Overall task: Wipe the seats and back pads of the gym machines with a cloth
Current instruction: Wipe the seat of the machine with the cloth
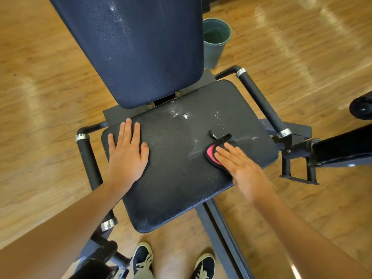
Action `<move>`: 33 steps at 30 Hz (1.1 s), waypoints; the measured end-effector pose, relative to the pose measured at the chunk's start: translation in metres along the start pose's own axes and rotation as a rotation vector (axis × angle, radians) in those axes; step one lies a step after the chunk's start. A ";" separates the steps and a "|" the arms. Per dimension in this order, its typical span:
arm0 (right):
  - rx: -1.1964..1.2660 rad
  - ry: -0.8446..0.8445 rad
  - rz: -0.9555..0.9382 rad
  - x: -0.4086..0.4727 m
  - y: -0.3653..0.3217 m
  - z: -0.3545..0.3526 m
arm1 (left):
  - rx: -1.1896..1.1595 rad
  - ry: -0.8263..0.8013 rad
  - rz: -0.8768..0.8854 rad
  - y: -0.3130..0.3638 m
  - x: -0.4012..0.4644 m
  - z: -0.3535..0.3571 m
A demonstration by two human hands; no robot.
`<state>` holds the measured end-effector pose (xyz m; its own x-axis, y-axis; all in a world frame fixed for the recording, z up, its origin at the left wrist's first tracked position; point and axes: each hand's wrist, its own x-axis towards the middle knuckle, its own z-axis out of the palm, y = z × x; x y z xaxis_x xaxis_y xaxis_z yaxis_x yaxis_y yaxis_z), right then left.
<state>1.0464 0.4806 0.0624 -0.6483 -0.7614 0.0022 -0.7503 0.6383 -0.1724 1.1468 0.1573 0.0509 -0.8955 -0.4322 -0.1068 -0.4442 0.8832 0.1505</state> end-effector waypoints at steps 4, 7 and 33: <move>0.163 0.109 0.135 0.003 -0.015 0.007 | -0.002 0.012 0.001 -0.001 0.000 0.002; 0.278 0.166 0.381 0.009 -0.049 0.011 | -0.004 0.013 -0.001 0.000 0.000 0.002; 0.166 0.187 0.329 0.003 0.027 0.010 | -0.007 0.021 -0.025 -0.003 0.002 0.005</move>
<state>1.0257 0.4944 0.0479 -0.8740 -0.4762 0.0968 -0.4778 0.8058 -0.3499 1.1468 0.1551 0.0458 -0.8844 -0.4579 -0.0898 -0.4666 0.8709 0.1545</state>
